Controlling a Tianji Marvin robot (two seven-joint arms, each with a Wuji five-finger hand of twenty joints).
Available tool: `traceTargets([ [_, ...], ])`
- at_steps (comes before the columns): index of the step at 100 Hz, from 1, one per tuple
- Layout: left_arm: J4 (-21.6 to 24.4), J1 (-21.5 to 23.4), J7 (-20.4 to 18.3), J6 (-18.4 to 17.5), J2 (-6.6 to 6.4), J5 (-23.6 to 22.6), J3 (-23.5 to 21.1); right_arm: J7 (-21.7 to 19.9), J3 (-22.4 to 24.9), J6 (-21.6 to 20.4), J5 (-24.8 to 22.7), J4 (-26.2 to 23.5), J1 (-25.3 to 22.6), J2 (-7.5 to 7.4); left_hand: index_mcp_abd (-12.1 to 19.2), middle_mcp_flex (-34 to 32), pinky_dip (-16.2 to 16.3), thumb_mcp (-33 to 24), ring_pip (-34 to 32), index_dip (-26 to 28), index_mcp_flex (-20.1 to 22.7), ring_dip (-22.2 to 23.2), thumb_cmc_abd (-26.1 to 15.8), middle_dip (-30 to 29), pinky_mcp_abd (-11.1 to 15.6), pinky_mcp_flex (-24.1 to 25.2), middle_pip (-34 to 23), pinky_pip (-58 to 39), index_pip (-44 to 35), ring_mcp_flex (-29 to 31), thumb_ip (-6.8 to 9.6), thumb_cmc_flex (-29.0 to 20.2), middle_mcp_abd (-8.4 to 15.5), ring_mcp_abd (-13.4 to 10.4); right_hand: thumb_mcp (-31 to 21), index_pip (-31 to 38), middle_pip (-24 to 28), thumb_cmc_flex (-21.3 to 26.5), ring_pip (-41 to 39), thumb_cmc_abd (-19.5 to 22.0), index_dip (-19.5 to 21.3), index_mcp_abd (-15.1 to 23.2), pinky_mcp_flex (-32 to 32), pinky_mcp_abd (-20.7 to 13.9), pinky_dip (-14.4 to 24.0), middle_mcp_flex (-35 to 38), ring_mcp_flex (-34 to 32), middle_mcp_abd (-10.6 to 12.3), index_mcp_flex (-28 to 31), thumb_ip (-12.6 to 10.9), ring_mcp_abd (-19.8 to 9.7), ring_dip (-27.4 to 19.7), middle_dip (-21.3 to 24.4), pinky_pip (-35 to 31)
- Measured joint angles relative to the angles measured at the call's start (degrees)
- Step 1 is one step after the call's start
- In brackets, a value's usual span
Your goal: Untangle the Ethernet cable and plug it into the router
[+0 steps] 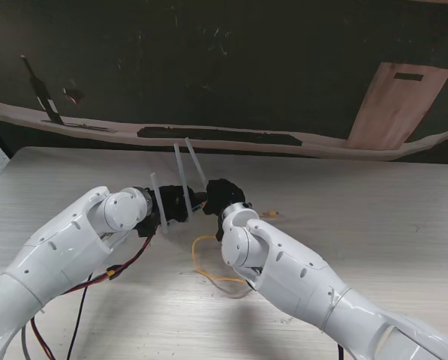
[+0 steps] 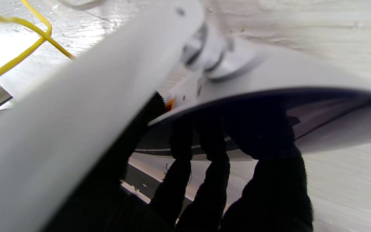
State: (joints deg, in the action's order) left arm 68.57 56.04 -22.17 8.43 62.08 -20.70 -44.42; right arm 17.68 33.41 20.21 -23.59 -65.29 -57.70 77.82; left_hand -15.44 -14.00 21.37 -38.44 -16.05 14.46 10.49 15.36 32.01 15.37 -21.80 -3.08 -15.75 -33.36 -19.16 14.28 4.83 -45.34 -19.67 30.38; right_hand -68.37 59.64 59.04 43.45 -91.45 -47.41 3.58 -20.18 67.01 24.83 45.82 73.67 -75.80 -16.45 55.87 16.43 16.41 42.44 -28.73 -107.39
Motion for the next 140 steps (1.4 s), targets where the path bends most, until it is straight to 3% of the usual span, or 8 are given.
traceTargets([
  [35, -0.5, -0.76, 0.13, 0.27, 0.01, 1.2, 0.94, -0.09, -0.69, 0.98, 0.3, 0.61, 0.52, 0.43, -0.42, 0.0, 0.0, 1.24, 0.0, 0.0, 0.0, 0.07, -0.09, 0.0, -0.76, 0.19, 0.0, -0.73, 0.0, 0.0, 0.0, 0.0, -0.3, 0.67, 0.0, 0.01, 0.02, 0.0, -0.05, 0.0, 0.08, -0.17, 0.07, -0.01, 0.53, 0.04, -0.03, 0.02, 0.01, 0.0, -0.02, 0.43, -0.02, -0.02],
  [85, -1.11, -2.01, -0.68, 0.42, 0.05, 2.12, 2.1, 0.58, -1.27, 2.21, -0.35, 1.97, 1.19, 1.1, -1.64, 0.02, 0.0, 1.86, -0.02, -0.17, -0.03, 0.6, -0.85, 0.0, -2.14, 0.5, 0.05, -1.43, 0.01, 0.0, 1.87, -0.4, -1.62, 2.0, -0.01, 0.86, 0.05, 0.0, -0.16, -0.3, 0.13, -0.18, 0.22, -0.02, 0.77, 0.32, -0.14, 0.02, 0.57, 0.0, -0.03, 0.45, -0.04, -0.04],
  [140, -0.59, -1.73, -0.91, 1.36, 0.05, 2.72, 1.69, 0.81, -2.11, 2.32, -0.51, 3.02, 1.96, 1.48, -2.05, 0.56, 0.0, 2.82, 0.1, -0.74, -0.2, 0.45, -2.06, 0.0, -2.15, 0.59, 0.34, -1.54, 1.05, -0.08, 2.0, -0.8, -1.78, 2.04, 0.35, 1.24, 0.07, 0.0, -0.4, -0.31, 0.14, -0.16, 0.31, -0.02, 1.29, 0.48, -0.17, 0.05, 0.68, 0.51, -0.03, 0.48, -0.09, -0.08],
])
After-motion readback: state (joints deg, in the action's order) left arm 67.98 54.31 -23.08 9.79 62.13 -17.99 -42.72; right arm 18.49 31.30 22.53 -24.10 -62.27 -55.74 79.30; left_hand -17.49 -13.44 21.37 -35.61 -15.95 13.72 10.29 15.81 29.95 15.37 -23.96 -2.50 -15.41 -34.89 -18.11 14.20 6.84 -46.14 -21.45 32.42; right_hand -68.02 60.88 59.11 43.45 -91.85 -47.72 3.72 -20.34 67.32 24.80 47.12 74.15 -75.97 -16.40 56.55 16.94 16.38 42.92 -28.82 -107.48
